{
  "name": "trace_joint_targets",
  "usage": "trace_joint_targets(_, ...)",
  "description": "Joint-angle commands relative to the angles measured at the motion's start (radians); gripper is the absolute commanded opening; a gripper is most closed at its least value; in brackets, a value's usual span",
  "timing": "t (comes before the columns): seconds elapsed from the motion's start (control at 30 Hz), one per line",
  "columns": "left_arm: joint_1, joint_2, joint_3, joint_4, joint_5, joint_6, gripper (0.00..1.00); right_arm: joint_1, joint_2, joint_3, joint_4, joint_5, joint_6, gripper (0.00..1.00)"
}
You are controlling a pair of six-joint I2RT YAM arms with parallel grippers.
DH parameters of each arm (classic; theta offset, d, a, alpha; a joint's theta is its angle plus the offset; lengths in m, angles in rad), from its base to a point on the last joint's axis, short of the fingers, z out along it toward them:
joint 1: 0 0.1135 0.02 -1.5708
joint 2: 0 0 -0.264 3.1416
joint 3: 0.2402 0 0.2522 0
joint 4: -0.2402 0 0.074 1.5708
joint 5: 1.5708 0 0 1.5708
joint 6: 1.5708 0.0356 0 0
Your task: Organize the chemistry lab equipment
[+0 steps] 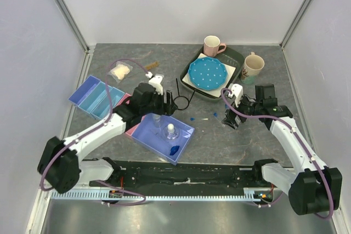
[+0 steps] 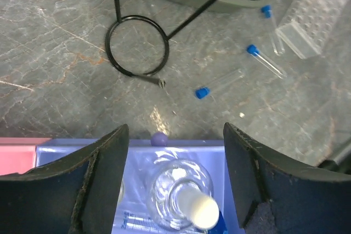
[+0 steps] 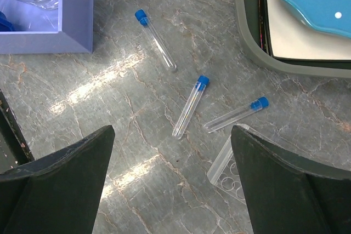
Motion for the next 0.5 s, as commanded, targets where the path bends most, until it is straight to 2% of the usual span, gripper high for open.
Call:
trace_joint_targets(0.0, -0.060, 0.122, 0.148, 0.003, -0.236, -0.028, 0.75, -0.003, 0.006, -0.002, 0.005, -0.024, -0.023, 0.96)
trace_joint_targets(0.07, -0.074, 0.194, 0.182, -0.023, -0.276, -0.037, 0.72, -0.003, 0.006, -0.002, 0.005, -0.023, -0.026, 0.96)
trace_joint_targets(0.17, -0.089, 0.279, 0.248, -0.086, -0.343, -0.065, 0.59, -0.005, 0.010, -0.002, 0.005, -0.021, -0.026, 0.96)
trace_joint_targets(0.47, -0.199, 0.422, 0.416, -0.262, -0.543, -0.040, 0.51, -0.005, 0.017, -0.001, 0.001, -0.021, -0.029, 0.96)
